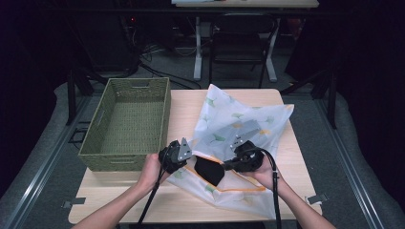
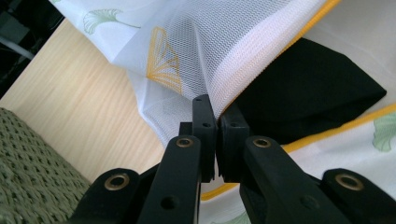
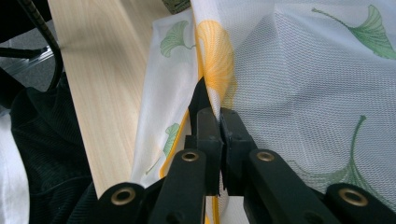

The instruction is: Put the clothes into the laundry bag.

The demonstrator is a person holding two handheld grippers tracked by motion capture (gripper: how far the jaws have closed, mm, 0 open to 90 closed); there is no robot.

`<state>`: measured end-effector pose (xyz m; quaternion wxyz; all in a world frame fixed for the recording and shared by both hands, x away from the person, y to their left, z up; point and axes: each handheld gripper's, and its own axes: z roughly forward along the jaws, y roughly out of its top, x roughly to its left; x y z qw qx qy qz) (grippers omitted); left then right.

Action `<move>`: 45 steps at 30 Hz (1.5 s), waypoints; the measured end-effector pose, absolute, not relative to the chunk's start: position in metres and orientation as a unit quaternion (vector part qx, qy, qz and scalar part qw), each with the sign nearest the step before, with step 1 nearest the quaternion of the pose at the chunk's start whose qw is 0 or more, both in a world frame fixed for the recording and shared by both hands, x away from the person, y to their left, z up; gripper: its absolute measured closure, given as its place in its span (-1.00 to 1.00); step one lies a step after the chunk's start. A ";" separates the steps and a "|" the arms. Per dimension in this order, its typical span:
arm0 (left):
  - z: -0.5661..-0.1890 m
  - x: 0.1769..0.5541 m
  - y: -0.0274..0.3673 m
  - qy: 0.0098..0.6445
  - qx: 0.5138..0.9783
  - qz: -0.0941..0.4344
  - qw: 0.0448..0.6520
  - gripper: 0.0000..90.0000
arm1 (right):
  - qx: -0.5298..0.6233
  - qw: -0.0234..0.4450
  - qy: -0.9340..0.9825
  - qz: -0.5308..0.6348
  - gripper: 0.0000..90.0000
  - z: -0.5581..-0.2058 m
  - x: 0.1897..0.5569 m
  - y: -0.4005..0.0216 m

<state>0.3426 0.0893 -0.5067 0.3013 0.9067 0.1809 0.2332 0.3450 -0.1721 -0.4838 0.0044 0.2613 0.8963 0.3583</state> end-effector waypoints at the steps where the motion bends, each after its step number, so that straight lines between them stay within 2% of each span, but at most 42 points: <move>1: -0.508 0.341 0.090 0.181 0.907 0.229 0.303 0.85 | 0.261 0.003 0.896 0.359 0.96 -0.484 0.344 -0.172; 3: -0.512 0.339 0.091 0.183 0.907 0.231 0.302 0.61 | 0.258 0.004 0.898 0.357 0.96 -0.484 0.342 -0.172; 5: -0.518 0.339 0.091 0.183 0.909 0.222 0.303 0.51 | 0.259 0.003 0.897 0.358 0.96 -0.483 0.338 -0.172; 7: -0.524 0.341 0.089 0.180 0.911 0.220 0.299 0.56 | 0.258 0.004 0.896 0.361 0.96 -0.484 0.336 -0.173; 9: -0.528 0.341 0.086 0.173 0.913 0.214 0.300 0.84 | 0.257 0.003 0.896 0.361 0.96 -0.485 0.335 -0.173; 11: -0.527 0.339 0.084 0.164 0.915 0.220 0.296 0.95 | 0.258 0.002 0.897 0.359 0.96 -0.486 0.334 -0.173; 21: -0.521 0.330 0.093 0.144 0.921 0.211 0.295 0.96 | 0.253 -0.006 0.905 0.343 0.96 -0.497 0.332 -0.174; 25: -0.527 0.326 0.092 0.129 0.932 0.201 0.273 0.96 | 0.251 -0.012 0.909 0.332 0.96 -0.501 0.331 -0.173; 42: -0.545 0.325 0.089 0.125 0.948 0.160 0.244 0.95 | 0.244 -0.031 0.927 0.283 0.96 -0.527 0.333 -0.165; 45: -0.544 0.324 0.089 0.131 0.946 0.156 0.253 0.81 | 0.250 -0.035 0.927 0.276 0.96 -0.529 0.334 -0.165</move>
